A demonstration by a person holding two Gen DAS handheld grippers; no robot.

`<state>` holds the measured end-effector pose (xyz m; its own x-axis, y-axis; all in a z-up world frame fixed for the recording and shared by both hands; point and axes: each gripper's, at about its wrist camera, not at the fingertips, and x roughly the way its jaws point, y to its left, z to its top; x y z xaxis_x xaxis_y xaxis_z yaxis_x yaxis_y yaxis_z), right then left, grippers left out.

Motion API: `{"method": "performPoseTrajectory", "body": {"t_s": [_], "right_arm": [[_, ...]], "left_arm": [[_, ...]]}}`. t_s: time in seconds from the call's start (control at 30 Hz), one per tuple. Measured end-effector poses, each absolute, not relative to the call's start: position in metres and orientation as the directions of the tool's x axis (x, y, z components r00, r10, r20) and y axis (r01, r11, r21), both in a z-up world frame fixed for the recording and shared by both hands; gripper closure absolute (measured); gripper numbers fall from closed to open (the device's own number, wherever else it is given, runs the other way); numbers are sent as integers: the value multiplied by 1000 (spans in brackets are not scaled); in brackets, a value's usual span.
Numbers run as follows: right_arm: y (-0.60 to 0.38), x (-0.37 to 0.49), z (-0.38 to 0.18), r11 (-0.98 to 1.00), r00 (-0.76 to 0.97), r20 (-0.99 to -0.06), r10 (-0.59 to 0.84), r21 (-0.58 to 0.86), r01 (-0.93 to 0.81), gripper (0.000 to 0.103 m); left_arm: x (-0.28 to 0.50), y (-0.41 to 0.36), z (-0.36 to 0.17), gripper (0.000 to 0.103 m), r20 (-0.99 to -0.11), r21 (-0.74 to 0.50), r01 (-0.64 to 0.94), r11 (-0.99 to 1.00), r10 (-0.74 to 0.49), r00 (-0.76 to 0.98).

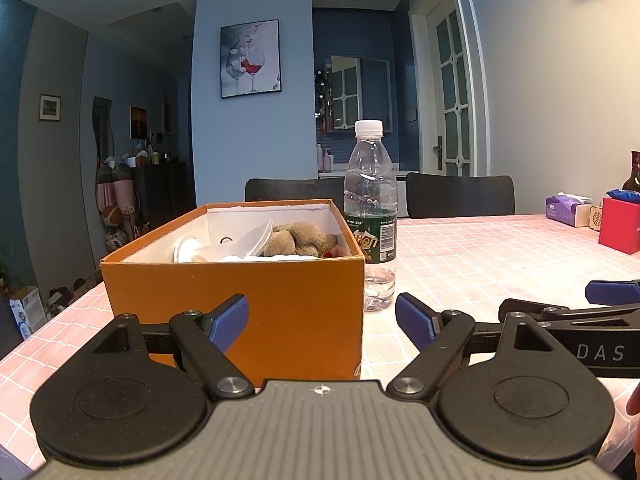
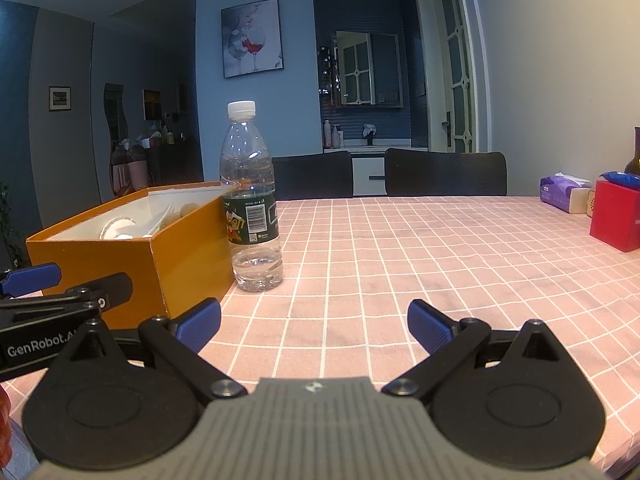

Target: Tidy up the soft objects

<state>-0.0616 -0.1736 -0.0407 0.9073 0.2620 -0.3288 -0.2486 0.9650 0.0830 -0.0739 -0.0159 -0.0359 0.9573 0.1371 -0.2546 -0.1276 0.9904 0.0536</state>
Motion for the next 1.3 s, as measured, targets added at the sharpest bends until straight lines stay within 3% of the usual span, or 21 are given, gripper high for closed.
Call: {"method": "performPoseTrajectory", "body": {"t_s": [1.3], "right_arm": [[-174, -58, -42, 964, 901, -341, 267, 76, -256, 3]], "left_arm": [[-75, -15, -38, 5, -265, 56, -124, 991, 134, 955]]}}
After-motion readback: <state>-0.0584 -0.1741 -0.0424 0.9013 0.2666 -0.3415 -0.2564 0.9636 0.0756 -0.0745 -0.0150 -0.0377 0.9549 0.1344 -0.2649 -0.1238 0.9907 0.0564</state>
